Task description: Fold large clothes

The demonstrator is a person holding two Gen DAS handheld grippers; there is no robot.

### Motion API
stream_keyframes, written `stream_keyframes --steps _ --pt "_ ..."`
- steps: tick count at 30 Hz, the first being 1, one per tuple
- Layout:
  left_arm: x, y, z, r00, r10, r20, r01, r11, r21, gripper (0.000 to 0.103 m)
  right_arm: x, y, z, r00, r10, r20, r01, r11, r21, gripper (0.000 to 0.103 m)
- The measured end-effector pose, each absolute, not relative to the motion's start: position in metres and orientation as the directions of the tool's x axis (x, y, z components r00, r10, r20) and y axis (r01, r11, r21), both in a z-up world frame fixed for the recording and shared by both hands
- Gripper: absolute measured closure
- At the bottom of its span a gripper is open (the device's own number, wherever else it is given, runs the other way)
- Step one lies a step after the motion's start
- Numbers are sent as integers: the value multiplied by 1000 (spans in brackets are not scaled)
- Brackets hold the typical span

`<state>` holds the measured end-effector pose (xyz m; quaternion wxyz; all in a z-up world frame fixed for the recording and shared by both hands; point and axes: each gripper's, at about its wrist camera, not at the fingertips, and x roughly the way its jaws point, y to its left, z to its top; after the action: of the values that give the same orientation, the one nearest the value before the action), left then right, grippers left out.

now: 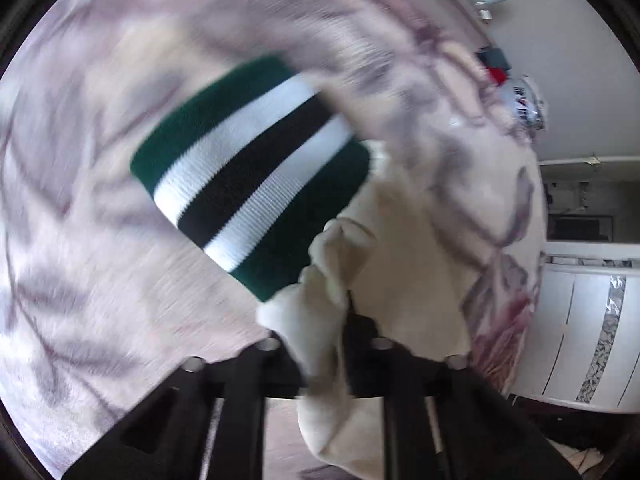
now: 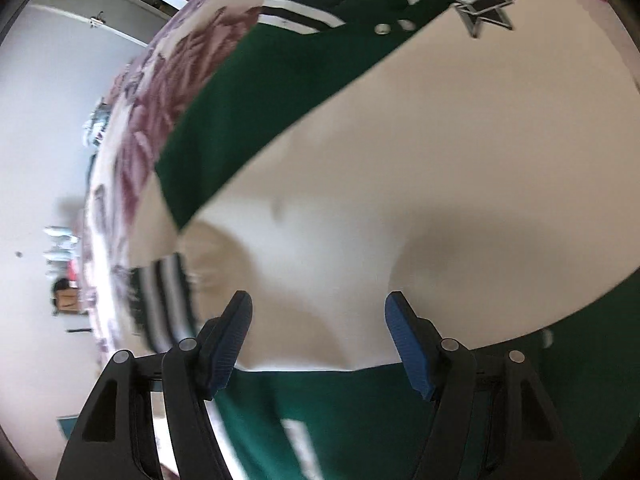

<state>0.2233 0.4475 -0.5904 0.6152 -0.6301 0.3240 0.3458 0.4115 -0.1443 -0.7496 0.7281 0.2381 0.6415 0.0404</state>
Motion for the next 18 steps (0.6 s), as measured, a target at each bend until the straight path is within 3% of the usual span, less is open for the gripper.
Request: stream_keyframes --steps 5,9,14,18 --pt "260 486 -538 599 107 -794 -797 175 -578 100 417 -120 -743 197 345 -918 161 912 377 32" --pt "287 499 -516 618 106 -779 -772 268 -576 100 431 -82 -732 230 367 -901 95 913 397 32" --pt "316 488 -485 623 110 -775 -749 369 -550 100 447 -25 -765 109 226 -968 -21 974 225 31" --pt "338 461 -442 640 152 -753 -700 519 -490 100 454 -50 -746 119 335 -935 87 934 345 31"
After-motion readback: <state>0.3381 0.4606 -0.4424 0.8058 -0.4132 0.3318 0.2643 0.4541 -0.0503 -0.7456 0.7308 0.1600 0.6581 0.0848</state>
